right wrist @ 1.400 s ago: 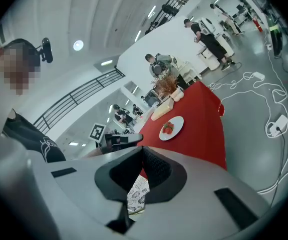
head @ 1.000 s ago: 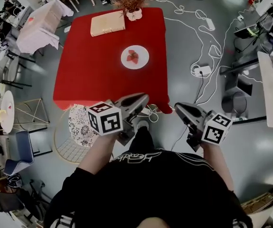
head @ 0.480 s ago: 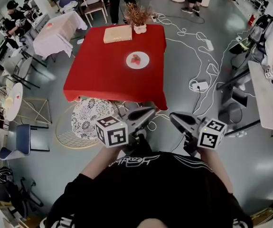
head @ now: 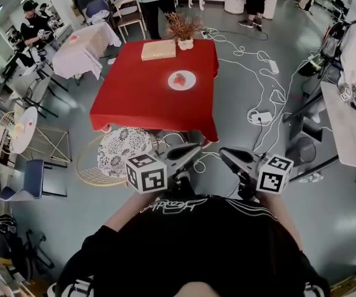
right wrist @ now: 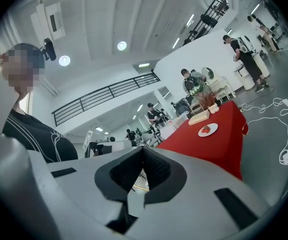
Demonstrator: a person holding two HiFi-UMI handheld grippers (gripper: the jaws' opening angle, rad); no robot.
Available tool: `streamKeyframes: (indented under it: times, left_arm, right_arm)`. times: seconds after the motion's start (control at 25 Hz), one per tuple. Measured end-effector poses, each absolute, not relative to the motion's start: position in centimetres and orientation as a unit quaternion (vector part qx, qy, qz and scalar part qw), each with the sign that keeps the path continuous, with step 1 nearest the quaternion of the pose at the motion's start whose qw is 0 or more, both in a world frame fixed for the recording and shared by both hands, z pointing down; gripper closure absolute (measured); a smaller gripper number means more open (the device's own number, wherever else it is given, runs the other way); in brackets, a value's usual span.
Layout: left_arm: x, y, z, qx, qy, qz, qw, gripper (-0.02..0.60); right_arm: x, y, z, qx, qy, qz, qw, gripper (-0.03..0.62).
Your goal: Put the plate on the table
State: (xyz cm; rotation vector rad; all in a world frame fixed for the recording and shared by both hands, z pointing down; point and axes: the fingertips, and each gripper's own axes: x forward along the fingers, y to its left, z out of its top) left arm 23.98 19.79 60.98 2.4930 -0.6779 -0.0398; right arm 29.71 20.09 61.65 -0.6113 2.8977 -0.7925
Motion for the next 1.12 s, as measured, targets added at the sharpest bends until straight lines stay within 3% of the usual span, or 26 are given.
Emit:
streamKeyframes:
  times: [0.28, 1.12]
  left_arm:
    - [21.0, 19.5, 59.8, 0.923, -0.253, -0.022, 0.288, 0.575]
    - [21.4, 20.0, 60.5, 0.926, -0.254, -0.009, 0.279, 0.575]
  right_arm:
    - [26.2, 20.0, 60.4, -0.194, 0.946, -0.259, 0.018, 0.588]
    - [25.9, 20.4, 60.8, -0.184, 0.951, -0.246, 0.030, 0.588]
